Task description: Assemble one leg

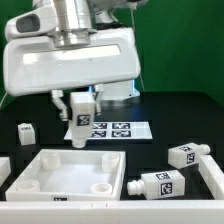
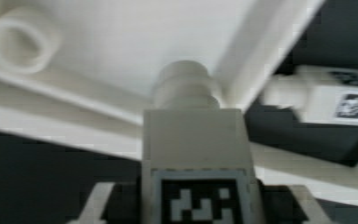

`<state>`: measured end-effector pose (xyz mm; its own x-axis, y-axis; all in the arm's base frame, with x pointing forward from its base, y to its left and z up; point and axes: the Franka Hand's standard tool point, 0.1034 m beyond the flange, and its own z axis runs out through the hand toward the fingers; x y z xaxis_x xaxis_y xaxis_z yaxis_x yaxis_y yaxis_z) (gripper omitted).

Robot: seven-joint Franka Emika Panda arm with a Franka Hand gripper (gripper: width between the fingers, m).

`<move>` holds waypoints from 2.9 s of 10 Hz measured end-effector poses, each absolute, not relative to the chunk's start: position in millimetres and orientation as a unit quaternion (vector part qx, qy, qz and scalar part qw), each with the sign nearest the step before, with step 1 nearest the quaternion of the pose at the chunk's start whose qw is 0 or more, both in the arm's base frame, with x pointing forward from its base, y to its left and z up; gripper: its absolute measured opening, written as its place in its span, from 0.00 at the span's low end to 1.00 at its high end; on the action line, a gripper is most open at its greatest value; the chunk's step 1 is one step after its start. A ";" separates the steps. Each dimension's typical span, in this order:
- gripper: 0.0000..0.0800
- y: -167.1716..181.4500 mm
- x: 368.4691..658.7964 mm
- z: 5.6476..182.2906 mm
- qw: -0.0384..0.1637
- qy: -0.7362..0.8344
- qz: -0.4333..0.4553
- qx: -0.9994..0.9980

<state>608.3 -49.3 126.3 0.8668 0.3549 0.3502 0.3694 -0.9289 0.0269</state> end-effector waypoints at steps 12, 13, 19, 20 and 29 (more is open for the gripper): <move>0.35 -2.8 651.0 79.3 0.038 -0.141 -0.201 -0.969; 0.35 -2.7 651.3 79.6 0.039 -0.139 -0.201 -0.969; 0.35 -11.5 650.4 68.4 0.011 -0.127 -0.227 -0.966; 0.35 -14.3 648.6 68.3 0.000 -0.125 -0.236 -0.964; 0.81 -13.1 652.9 107.7 0.032 -0.120 -0.205 -0.971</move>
Offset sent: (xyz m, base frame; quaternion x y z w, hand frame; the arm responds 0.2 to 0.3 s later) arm 0.0481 0.0380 -0.0240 0.0496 0.0379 0.0409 0.9972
